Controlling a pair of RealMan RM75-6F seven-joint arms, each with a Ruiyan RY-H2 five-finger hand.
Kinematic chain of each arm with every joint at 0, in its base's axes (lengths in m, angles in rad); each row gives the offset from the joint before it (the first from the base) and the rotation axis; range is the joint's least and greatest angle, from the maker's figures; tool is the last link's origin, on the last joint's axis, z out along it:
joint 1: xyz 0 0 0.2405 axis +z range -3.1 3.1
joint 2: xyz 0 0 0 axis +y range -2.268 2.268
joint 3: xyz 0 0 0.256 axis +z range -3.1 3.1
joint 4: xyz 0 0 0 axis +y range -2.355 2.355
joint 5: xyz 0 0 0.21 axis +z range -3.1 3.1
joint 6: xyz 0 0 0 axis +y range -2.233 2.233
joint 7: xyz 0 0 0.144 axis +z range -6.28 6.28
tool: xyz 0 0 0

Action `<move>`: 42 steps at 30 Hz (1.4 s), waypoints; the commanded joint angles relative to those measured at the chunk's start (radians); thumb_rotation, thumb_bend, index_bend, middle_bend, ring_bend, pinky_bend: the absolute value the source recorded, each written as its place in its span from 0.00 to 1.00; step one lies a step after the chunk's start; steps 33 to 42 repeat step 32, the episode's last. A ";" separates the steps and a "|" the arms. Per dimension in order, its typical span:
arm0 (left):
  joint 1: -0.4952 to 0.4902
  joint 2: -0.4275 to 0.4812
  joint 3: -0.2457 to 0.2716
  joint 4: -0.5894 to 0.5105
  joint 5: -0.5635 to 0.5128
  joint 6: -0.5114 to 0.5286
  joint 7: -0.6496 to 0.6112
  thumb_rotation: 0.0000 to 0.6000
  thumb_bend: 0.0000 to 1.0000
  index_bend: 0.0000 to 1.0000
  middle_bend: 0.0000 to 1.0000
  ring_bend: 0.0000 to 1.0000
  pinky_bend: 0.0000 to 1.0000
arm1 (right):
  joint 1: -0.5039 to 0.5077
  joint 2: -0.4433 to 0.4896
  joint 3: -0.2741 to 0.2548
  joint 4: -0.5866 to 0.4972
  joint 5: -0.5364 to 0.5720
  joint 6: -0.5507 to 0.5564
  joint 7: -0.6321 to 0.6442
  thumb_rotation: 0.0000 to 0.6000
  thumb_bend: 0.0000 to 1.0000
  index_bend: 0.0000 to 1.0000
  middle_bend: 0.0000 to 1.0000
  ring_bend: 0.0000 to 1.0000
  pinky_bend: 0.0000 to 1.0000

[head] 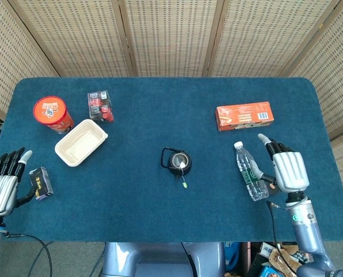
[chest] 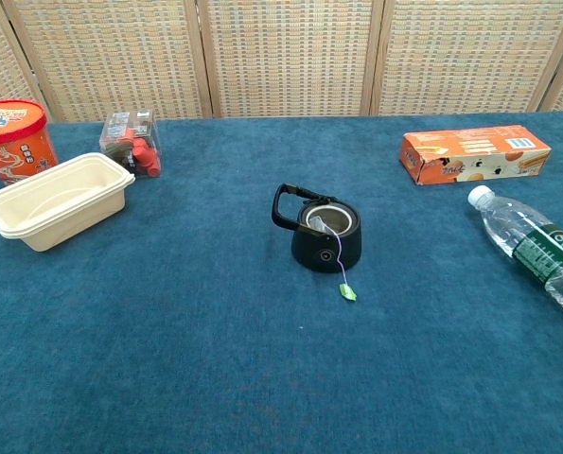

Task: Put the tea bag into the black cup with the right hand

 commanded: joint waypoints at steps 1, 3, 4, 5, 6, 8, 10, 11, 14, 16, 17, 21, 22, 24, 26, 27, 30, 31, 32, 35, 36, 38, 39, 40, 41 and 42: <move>0.005 -0.002 0.001 -0.001 0.004 0.008 0.003 1.00 0.38 0.00 0.00 0.00 0.00 | -0.043 -0.022 -0.006 0.022 -0.020 0.031 -0.020 0.00 0.52 0.17 0.22 0.21 0.36; 0.008 -0.003 0.001 0.000 0.004 0.013 0.008 1.00 0.38 0.00 0.00 0.00 0.00 | -0.065 -0.036 -0.005 0.037 -0.027 0.048 -0.028 0.00 0.51 0.16 0.18 0.16 0.31; 0.009 -0.005 0.001 0.000 0.005 0.015 0.009 1.00 0.38 0.00 0.00 0.00 0.00 | -0.075 -0.043 -0.005 0.044 -0.033 0.056 -0.030 0.00 0.51 0.15 0.17 0.14 0.29; 0.010 -0.006 0.001 0.000 0.006 0.017 0.010 1.00 0.38 0.00 0.00 0.00 0.00 | -0.088 -0.053 -0.004 0.056 -0.040 0.064 -0.033 0.00 0.51 0.14 0.15 0.12 0.27; 0.011 -0.007 0.001 -0.001 0.008 0.019 0.010 1.00 0.38 0.00 0.00 0.00 0.00 | -0.097 -0.060 -0.003 0.064 -0.044 0.071 -0.038 0.00 0.51 0.13 0.13 0.10 0.25; 0.014 -0.009 0.001 -0.001 0.011 0.025 0.010 1.00 0.38 0.00 0.00 0.00 0.00 | -0.114 -0.076 -0.001 0.081 -0.053 0.084 -0.046 0.00 0.51 0.13 0.12 0.09 0.24; 0.017 -0.014 0.002 0.001 0.013 0.030 0.010 1.00 0.38 0.00 0.00 0.00 0.00 | -0.139 -0.095 -0.009 0.107 -0.065 0.095 -0.054 0.00 0.50 0.12 0.10 0.07 0.21; 0.018 -0.016 0.003 0.001 0.014 0.030 0.009 1.00 0.38 0.00 0.00 0.00 0.00 | -0.148 -0.102 -0.011 0.115 -0.070 0.097 -0.052 0.00 0.48 0.11 0.09 0.05 0.20; 0.022 -0.016 0.006 0.000 0.017 0.032 0.009 1.00 0.38 0.00 0.00 0.00 0.00 | -0.168 -0.111 -0.010 0.131 -0.081 0.096 -0.042 0.00 0.41 0.09 0.07 0.02 0.17; 0.024 -0.017 0.007 -0.002 0.017 0.034 0.010 1.00 0.38 0.00 0.00 0.00 0.00 | -0.178 -0.114 -0.009 0.136 -0.085 0.094 -0.039 0.00 0.39 0.09 0.06 0.01 0.17; 0.025 -0.017 0.008 -0.002 0.017 0.034 0.010 1.00 0.38 0.00 0.00 0.00 0.00 | -0.182 -0.115 -0.008 0.138 -0.087 0.094 -0.039 0.00 0.39 0.09 0.06 0.01 0.17; 0.029 -0.018 0.010 -0.005 0.016 0.033 0.017 1.00 0.38 0.00 0.00 0.00 0.00 | -0.204 -0.120 -0.007 0.139 -0.103 0.097 -0.053 0.00 0.39 0.09 0.06 0.01 0.17; 0.030 -0.018 0.011 -0.006 0.015 0.033 0.021 1.00 0.38 0.00 0.00 0.00 0.00 | -0.211 -0.120 -0.007 0.137 -0.110 0.098 -0.059 0.00 0.39 0.09 0.06 0.01 0.17; 0.030 -0.020 0.012 -0.007 0.016 0.033 0.030 1.00 0.38 0.00 0.00 0.00 0.00 | -0.221 -0.120 -0.012 0.132 -0.117 0.096 -0.080 0.00 0.39 0.09 0.06 0.01 0.17; 0.031 -0.020 0.013 -0.008 0.017 0.033 0.035 1.00 0.38 0.00 0.00 0.00 0.00 | -0.226 -0.119 -0.011 0.128 -0.119 0.092 -0.088 0.00 0.39 0.09 0.06 0.01 0.17; 0.031 -0.020 0.013 -0.008 0.018 0.033 0.037 1.00 0.38 0.00 0.00 0.00 0.00 | -0.228 -0.119 -0.010 0.126 -0.119 0.089 -0.092 0.00 0.39 0.09 0.06 0.01 0.17; 0.033 -0.022 0.015 -0.008 0.020 0.035 0.045 1.00 0.38 0.00 0.00 0.00 0.00 | -0.234 -0.116 -0.008 0.120 -0.118 0.078 -0.103 0.00 0.39 0.09 0.06 0.01 0.17; 0.034 -0.023 0.016 -0.008 0.020 0.035 0.049 1.00 0.38 0.00 0.00 0.00 0.00 | -0.237 -0.115 -0.007 0.118 -0.118 0.073 -0.107 0.00 0.39 0.09 0.06 0.01 0.17; 0.035 -0.023 0.016 -0.008 0.020 0.035 0.052 1.00 0.38 0.00 0.00 0.00 0.00 | -0.238 -0.114 -0.007 0.117 -0.118 0.069 -0.110 0.00 0.39 0.09 0.06 0.01 0.17; 0.035 -0.023 0.016 -0.008 0.020 0.035 0.052 1.00 0.38 0.00 0.00 0.00 0.00 | -0.238 -0.114 -0.007 0.117 -0.118 0.069 -0.110 0.00 0.39 0.09 0.06 0.01 0.17; 0.035 -0.023 0.016 -0.008 0.020 0.035 0.052 1.00 0.38 0.00 0.00 0.00 0.00 | -0.238 -0.114 -0.007 0.117 -0.118 0.069 -0.110 0.00 0.39 0.09 0.06 0.01 0.17; 0.035 -0.023 0.016 -0.008 0.020 0.035 0.052 1.00 0.38 0.00 0.00 0.00 0.00 | -0.238 -0.114 -0.007 0.117 -0.118 0.069 -0.110 0.00 0.39 0.09 0.06 0.01 0.17; 0.035 -0.023 0.016 -0.008 0.020 0.035 0.052 1.00 0.38 0.00 0.00 0.00 0.00 | -0.238 -0.114 -0.007 0.117 -0.118 0.069 -0.110 0.00 0.39 0.09 0.06 0.01 0.17; 0.035 -0.023 0.016 -0.008 0.020 0.035 0.052 1.00 0.38 0.00 0.00 0.00 0.00 | -0.238 -0.114 -0.007 0.117 -0.118 0.069 -0.110 0.00 0.39 0.09 0.06 0.01 0.17; 0.035 -0.023 0.016 -0.008 0.020 0.035 0.052 1.00 0.38 0.00 0.00 0.00 0.00 | -0.238 -0.114 -0.007 0.117 -0.118 0.069 -0.110 0.00 0.39 0.09 0.06 0.01 0.17; 0.035 -0.023 0.016 -0.008 0.020 0.035 0.052 1.00 0.38 0.00 0.00 0.00 0.00 | -0.238 -0.114 -0.007 0.117 -0.118 0.069 -0.110 0.00 0.39 0.09 0.06 0.01 0.17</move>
